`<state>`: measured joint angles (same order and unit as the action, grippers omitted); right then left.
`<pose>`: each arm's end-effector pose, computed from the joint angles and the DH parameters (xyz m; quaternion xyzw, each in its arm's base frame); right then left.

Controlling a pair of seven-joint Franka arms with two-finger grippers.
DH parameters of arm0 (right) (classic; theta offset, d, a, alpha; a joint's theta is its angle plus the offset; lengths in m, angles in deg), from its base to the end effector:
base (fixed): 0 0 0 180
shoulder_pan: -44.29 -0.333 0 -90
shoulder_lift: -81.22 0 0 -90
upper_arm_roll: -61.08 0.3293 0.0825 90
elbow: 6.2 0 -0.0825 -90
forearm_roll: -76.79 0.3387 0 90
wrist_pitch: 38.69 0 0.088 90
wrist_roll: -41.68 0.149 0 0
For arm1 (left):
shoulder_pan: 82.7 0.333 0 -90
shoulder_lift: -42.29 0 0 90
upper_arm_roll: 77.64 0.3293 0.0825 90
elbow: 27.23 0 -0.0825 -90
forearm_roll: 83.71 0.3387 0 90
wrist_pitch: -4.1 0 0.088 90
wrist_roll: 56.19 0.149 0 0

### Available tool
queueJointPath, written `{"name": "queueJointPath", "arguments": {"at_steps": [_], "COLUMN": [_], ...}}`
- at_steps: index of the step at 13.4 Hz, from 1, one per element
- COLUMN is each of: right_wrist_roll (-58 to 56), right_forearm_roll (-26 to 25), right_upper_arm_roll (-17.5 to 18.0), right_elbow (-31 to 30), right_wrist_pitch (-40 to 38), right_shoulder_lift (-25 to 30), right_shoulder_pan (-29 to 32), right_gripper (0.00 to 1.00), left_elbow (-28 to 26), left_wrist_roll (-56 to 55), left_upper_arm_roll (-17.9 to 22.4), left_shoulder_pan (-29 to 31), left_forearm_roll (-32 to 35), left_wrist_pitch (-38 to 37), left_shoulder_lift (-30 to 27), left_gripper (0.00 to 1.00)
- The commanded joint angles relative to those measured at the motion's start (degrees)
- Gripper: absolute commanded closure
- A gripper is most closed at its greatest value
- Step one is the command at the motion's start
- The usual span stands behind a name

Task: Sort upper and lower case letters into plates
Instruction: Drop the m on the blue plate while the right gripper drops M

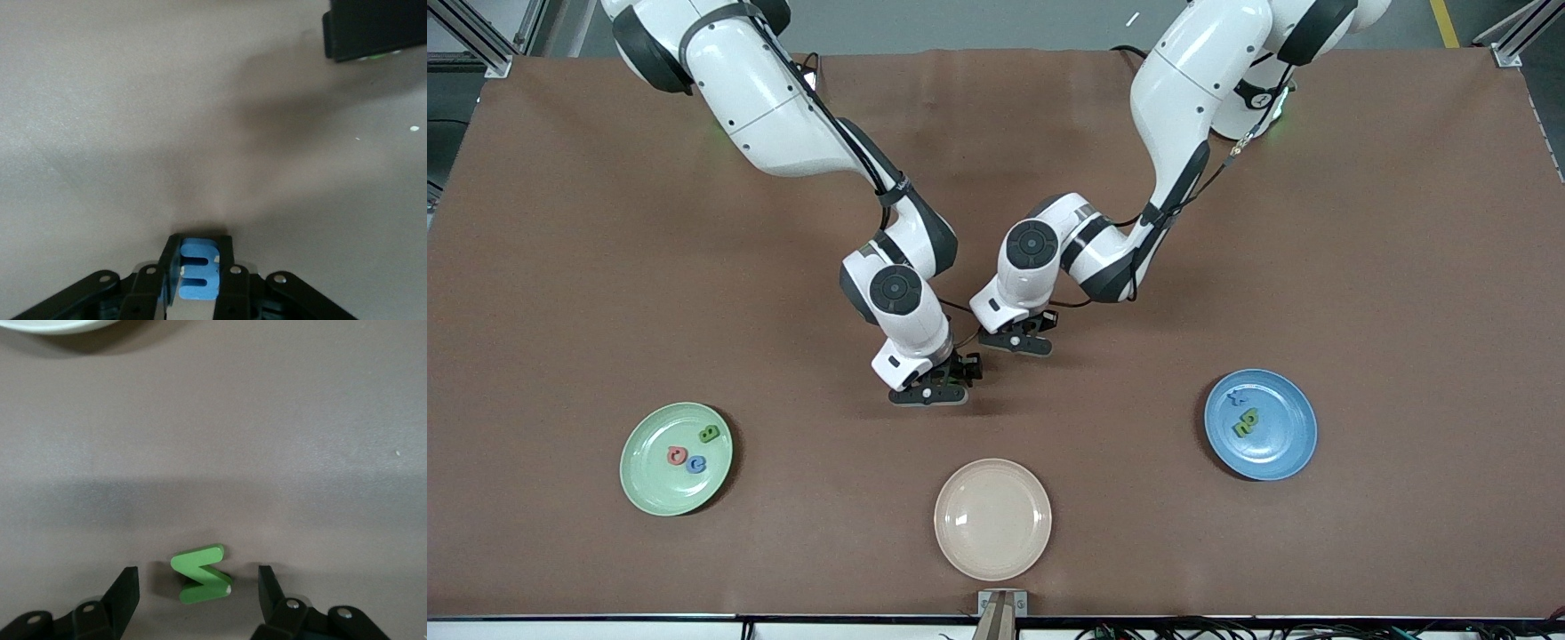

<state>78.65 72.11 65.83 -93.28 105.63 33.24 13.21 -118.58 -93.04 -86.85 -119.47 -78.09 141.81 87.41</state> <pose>0.5810 0.4058 0.1792 -0.9966 -0.0051 -0.0645 0.0514 0.4828 -0.4748 0.1762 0.9954 -0.0911 -0.0027 0.0282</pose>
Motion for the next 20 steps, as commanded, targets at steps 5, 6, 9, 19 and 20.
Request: {"name": "queueJointPath", "arguments": {"at_steps": [5, 6, 9, 19, 20], "right_wrist_roll": [0.83, 0.83, 0.39, -37.87, -43.59], "right_forearm_roll": [-0.51, -0.51, -0.42, 0.01, -0.16], "right_upper_arm_roll": [-0.62, -0.62, -0.54, -0.80, -0.80], "right_elbow": [-0.81, -0.81, -0.37, 2.80, 2.88], "right_wrist_pitch": [0.88, 0.79, -0.08, -17.05, -16.96], "right_shoulder_lift": [0.16, 0.16, 0.68, 6.05, 6.05], "right_shoulder_pan": [-0.91, -0.82, -0.04, 20.50, 23.23], "right_gripper": [0.69, 0.79, 0.97, 0.99, 0.99], "left_elbow": [0.66, 0.57, 0.31, 0.66, 0.66], "left_wrist_roll": [4.65, 11.12, 26.43, 56.54, 56.54], "left_upper_arm_roll": [1.39, 1.39, 1.39, 1.21, 1.21], "left_shoulder_pan": [6.78, 9.58, 17.93, 39.58, 39.67], "left_forearm_roll": [0.80, 1.59, 1.77, 1.86, 1.86], "left_wrist_pitch": [-5.67, -9.00, -14.12, -10.81, -10.18], "left_shoulder_lift": [-5.91, -6.88, -9.17, -6.19, -5.93], "left_gripper": [0.99, 0.99, 0.99, 0.89, 0.89]}}
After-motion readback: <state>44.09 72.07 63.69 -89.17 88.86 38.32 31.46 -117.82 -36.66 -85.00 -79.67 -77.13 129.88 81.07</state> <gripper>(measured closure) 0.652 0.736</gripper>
